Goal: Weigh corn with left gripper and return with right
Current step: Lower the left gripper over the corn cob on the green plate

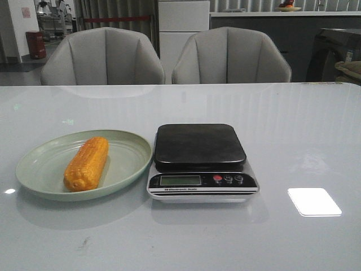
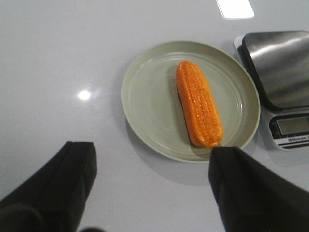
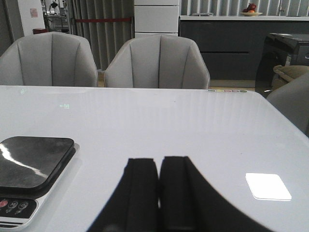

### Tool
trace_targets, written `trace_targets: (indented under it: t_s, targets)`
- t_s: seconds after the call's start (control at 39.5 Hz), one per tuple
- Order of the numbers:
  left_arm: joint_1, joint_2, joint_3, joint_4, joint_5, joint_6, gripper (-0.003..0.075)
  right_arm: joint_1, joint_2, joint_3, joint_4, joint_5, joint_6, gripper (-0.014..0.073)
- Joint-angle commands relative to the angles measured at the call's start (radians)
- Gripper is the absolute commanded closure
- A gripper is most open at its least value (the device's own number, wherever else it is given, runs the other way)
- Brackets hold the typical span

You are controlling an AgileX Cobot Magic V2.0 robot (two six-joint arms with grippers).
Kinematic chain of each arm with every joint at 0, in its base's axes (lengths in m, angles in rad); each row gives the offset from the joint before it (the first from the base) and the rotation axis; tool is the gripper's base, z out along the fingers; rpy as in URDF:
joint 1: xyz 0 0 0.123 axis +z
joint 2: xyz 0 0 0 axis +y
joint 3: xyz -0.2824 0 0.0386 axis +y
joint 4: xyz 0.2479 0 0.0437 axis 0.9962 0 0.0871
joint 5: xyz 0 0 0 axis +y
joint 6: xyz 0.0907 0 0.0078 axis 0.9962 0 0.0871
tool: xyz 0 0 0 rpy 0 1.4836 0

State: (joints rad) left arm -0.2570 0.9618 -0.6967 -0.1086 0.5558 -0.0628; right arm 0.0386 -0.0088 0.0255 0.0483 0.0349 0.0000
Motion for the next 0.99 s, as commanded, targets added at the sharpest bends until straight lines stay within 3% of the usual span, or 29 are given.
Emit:
trace_targets:
  t_s: [0.0,0.28,0.96]
  targets:
    - [-0.046,0.08,-0.071,-0.019,-0.06,-0.005,0.0181,-0.007,-0.02,0.011,-0.011,-0.082,0.0,0.0442]
    - [-0.132,0.342,-0.206,-0.043,-0.037,-0.005,0.0108,-0.007,-0.02,0.011,-0.011,-0.082,0.0,0.0442]
    - [-0.163,0.736,-0.43,-0.06,0.034,-0.038,0.0112,-0.007,-0.02,0.011,-0.011,-0.082,0.0,0.0442]
